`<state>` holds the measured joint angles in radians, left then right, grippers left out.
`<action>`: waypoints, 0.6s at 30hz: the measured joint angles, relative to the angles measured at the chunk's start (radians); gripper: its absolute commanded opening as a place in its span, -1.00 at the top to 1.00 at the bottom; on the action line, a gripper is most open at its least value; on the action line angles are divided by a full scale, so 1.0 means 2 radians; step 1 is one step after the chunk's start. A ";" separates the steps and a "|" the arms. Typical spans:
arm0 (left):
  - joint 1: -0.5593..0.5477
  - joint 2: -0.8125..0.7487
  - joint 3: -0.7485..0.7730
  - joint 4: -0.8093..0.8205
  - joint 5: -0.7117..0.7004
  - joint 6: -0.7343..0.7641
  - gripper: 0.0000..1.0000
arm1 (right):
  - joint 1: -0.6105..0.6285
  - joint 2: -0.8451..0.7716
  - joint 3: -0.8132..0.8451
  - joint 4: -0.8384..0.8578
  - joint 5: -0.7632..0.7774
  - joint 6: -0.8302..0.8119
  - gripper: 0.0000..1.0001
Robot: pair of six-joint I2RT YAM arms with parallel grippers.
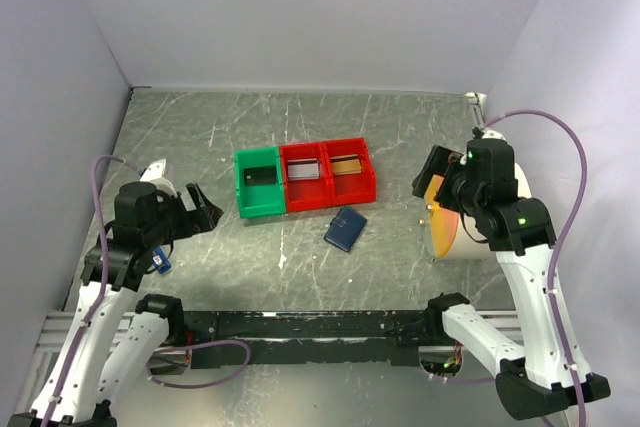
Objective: Take the credit cards out of the card holder
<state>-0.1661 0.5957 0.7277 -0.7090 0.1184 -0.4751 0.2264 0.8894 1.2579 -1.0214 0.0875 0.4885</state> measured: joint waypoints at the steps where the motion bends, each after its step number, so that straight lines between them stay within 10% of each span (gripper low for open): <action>1: 0.001 -0.001 -0.006 0.005 0.005 0.000 -0.98 | -0.001 0.000 0.004 -0.015 0.016 0.007 -1.00; 18: 0.004 -0.023 -0.016 0.047 0.042 0.002 -0.94 | -0.005 -0.031 -0.064 -0.158 0.216 0.173 -1.00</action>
<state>-0.1585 0.5499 0.6952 -0.6155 0.2020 -0.4713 0.2165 0.8280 1.1305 -1.3373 0.5186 0.8337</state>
